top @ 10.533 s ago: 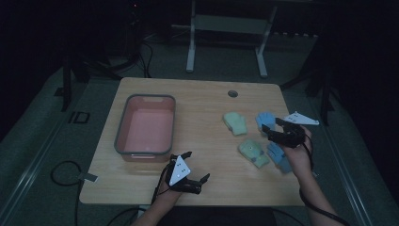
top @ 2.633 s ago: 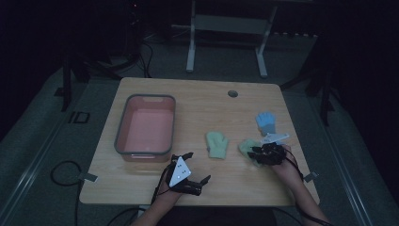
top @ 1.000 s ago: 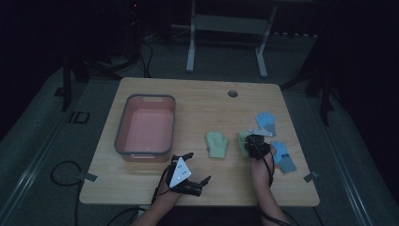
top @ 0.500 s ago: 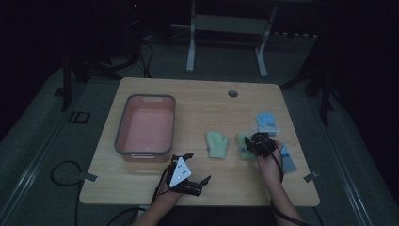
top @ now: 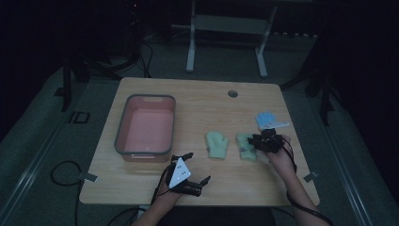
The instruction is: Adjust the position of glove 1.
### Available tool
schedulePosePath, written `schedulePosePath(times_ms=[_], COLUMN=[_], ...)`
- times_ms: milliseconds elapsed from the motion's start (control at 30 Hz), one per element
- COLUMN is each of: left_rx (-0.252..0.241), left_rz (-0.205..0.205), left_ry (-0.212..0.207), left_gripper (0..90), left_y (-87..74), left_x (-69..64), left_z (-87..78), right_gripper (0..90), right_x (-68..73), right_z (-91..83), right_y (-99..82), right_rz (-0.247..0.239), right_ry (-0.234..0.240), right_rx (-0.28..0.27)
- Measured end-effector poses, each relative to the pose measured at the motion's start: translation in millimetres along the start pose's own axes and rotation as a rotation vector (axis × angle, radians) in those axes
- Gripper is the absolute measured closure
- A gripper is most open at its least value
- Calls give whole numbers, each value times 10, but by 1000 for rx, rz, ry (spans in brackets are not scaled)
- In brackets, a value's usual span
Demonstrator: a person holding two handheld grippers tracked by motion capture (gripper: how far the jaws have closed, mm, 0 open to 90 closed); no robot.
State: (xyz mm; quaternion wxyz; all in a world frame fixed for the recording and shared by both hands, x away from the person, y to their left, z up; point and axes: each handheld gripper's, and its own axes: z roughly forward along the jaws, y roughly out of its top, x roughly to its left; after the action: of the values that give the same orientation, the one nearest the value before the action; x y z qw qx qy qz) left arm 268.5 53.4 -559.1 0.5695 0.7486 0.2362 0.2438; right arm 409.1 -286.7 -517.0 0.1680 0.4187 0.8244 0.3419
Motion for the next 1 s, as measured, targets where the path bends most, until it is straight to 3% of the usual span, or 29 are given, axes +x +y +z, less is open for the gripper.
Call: schedulePosePath(times_ms=[167,333,400,500,600,700,1000], left_rx=[0,1,-1,0,2,2,3], left_rz=[-8,-6,-7,-8,-10,-9,-9], left_ry=[0,2,4,4,5,7,7], left_gripper=[5,5,5,5,5,5,5], left_y=[-1,0,-1,-1,0,0,1], left_x=[6,3,5,6,9,8,5], left_z=[0,1,-1,0,2,1,4], right_gripper=[603,615,656,783,840,865,869], right_x=[26,87,115,130,165,183,289], right_z=[172,200,203,205,196,148,-165], right_y=[-112,-160,-162,-173,-172,-138,149], right_rz=[6,-27,-43,-18,-14,8,45], right_ry=[6,-39,-54,-47,-71,-91,-140], right_rx=[24,20,27,21,18,15,-76])
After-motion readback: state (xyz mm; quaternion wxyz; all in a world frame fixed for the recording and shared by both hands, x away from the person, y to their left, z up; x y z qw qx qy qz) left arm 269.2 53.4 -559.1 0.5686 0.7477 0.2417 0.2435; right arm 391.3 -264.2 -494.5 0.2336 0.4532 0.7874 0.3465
